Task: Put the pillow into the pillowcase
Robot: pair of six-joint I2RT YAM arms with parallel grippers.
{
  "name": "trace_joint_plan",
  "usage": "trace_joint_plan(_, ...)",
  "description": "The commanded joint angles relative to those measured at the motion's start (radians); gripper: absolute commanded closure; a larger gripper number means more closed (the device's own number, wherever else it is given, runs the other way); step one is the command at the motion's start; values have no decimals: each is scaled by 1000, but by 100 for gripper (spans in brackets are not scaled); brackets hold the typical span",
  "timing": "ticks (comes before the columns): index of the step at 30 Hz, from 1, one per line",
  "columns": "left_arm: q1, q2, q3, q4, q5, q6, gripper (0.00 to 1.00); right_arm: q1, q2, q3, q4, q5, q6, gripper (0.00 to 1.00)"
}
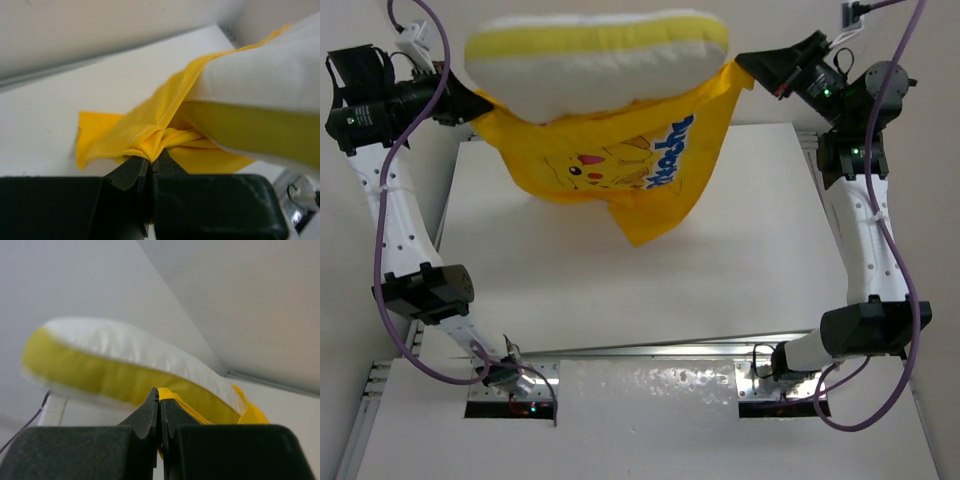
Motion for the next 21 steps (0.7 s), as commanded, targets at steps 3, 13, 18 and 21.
trace_joint_plan(3, 43, -185, -51, 507, -47, -294, 100, -40, 16, 124, 121, 63, 43, 100)
trace_joint_plan(13, 37, -86, 147, 706, -61, -492, 100, -40, 128, 440, -44, 85, -39, 100)
trace_joint_plan(18, 34, -198, -131, 838, -49, -538, 100, -37, -59, 79, 96, 135, -69, 100)
trace_joint_plan(21, 39, -119, 61, 859, -90, -592, 100, -38, -21, 299, -84, 197, -190, 100)
